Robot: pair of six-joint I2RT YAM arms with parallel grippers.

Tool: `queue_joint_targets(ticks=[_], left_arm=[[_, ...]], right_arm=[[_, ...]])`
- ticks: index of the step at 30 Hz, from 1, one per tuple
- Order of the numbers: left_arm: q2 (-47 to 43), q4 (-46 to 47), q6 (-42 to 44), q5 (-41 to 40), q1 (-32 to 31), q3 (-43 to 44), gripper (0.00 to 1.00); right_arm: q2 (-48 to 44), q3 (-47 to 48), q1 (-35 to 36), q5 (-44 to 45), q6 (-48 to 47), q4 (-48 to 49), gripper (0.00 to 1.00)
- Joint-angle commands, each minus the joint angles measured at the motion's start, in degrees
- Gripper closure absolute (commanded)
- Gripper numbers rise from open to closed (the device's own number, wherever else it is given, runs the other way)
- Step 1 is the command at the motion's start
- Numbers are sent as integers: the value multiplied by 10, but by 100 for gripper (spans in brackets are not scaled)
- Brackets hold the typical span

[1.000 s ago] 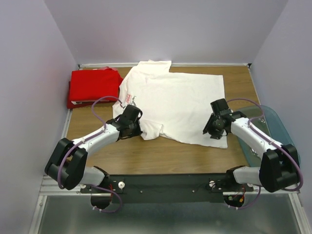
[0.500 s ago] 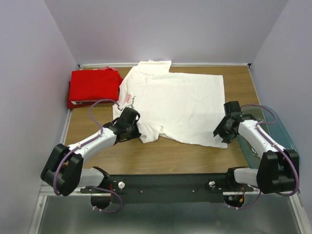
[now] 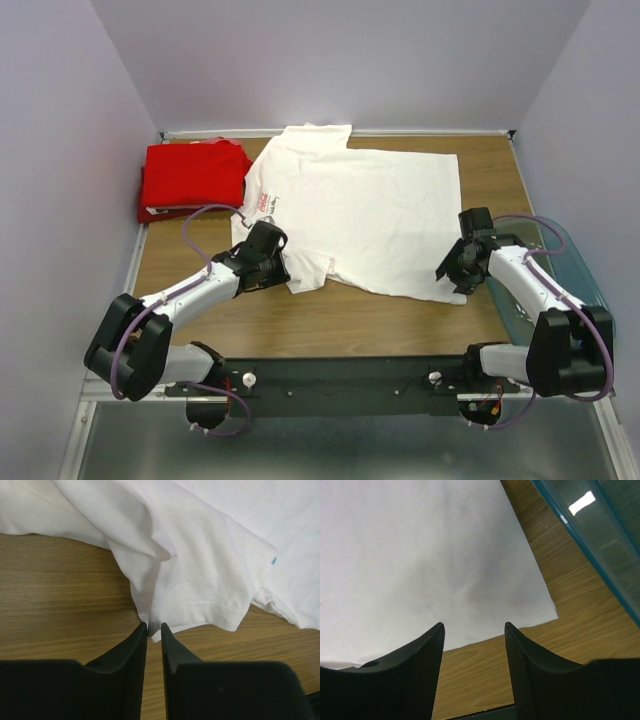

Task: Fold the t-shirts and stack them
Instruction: Fold the tshirt

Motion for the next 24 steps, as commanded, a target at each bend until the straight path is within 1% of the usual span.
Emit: queue_joint_targets(ticks=[1,4,6,10,13,15,20,21,24], left_arm=[[16,18,0,1,2,-8,77],[22,27,3,0,3,-11,79],[29,35,5,-1,3,-12,83],[37,41,12,-5,4,-7,100],[26,24,15,-16,9,3,100],[0,6,13,-21,19,10,100],[-101,-24,11,-11,74,11,100],[-112,-30,18,-8,93,9,100],[-134,-39,24,9,112,9,100]], right_arm=[[6,-7,-3,-10,8,-11,41],[2,-6,-3,-9,10,-10,41],[2,-7,-2,-9,14,-10,41],[1,-14,-5,-15,25,-10,40],[-2,-19,-13,-14,34,-12,38],[-5,-23,-26,-8,39,-14,36],[-19,-26,-59,9,53,-30,35],[-23,-23,-63,16,58,-36,35],[-31,-22,-64,40,70,-50,35]])
